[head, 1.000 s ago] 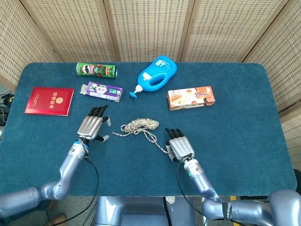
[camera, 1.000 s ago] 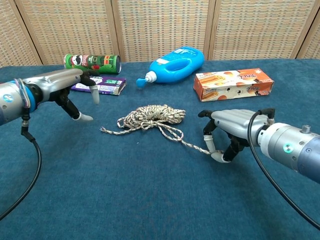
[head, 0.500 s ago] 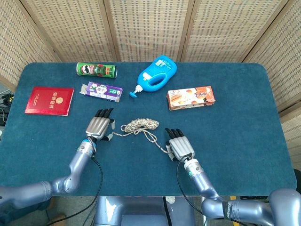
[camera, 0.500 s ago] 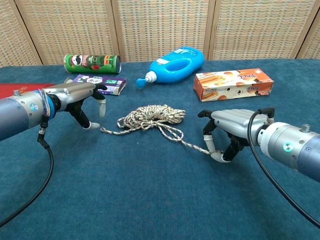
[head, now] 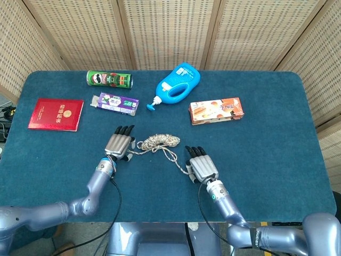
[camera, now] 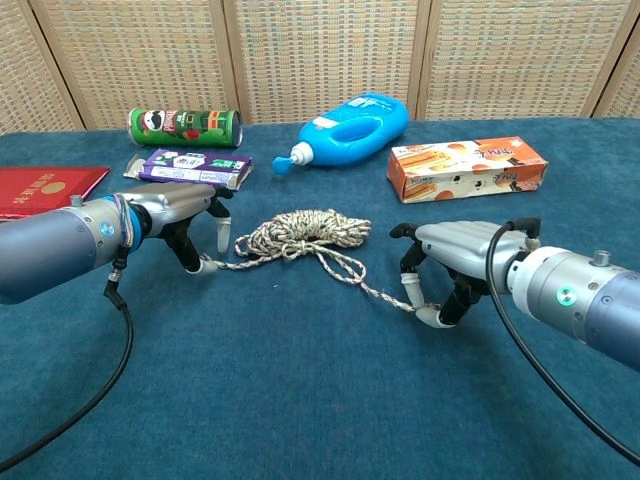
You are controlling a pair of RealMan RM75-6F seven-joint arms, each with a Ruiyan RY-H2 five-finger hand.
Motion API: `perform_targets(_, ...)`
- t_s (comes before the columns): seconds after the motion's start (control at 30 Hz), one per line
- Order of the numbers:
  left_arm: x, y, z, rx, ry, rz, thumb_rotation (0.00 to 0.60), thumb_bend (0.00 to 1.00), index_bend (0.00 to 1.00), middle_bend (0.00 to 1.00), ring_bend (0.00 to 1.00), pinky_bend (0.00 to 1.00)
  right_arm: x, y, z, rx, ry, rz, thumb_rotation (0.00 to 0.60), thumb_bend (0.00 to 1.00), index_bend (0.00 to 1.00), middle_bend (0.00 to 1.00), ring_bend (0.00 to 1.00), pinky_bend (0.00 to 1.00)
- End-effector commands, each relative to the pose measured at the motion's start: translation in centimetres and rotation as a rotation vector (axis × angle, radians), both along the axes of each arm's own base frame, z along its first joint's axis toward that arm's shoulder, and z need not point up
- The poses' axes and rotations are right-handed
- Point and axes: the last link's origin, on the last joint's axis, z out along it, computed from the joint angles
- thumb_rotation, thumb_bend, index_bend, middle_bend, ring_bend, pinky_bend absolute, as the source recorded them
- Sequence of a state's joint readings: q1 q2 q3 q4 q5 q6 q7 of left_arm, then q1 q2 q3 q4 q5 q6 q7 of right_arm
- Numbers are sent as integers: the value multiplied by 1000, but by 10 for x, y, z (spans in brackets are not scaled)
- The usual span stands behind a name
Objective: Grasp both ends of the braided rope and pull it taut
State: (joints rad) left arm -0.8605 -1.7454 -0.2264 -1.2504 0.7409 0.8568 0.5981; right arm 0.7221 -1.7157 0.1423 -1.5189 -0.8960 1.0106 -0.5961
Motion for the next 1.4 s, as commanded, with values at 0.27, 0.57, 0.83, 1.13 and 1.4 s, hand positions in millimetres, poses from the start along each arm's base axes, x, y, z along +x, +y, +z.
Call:
perform_targets(0.27, 4, 1, -10, -6, 19, 4, 600, 392, 518, 0, 0, 0, -4, -2, -1, 2, 2, -11, 600, 442, 663, 0, 0, 39)
perform_targets(0.57, 4, -2, -13, -14, 35, 3, 600, 437, 546, 0, 0, 0, -7, -3, 0, 0, 1, -18, 600, 442, 664, 0, 0, 39)
perform_targets(0.83, 3, -1, -14, -6, 52, 9, 600, 452, 546, 0, 0, 0, -5, -3, 2, -2, -4, -12, 600, 442, 665, 0, 0, 39)
perform_targets(1.13, 2, -2, -17, -7, 65, 13, 600, 459, 573, 0, 0, 0, -4, -3, 2, -1, -9, -10, 600, 442, 666, 0, 0, 39)
perform_targets(1.4, 2, 0, -15, 31, 76, -1, 600, 475, 796, 0, 0, 0, -4, -4, 4, -6, -12, -10, 600, 442, 668, 0, 0, 39)
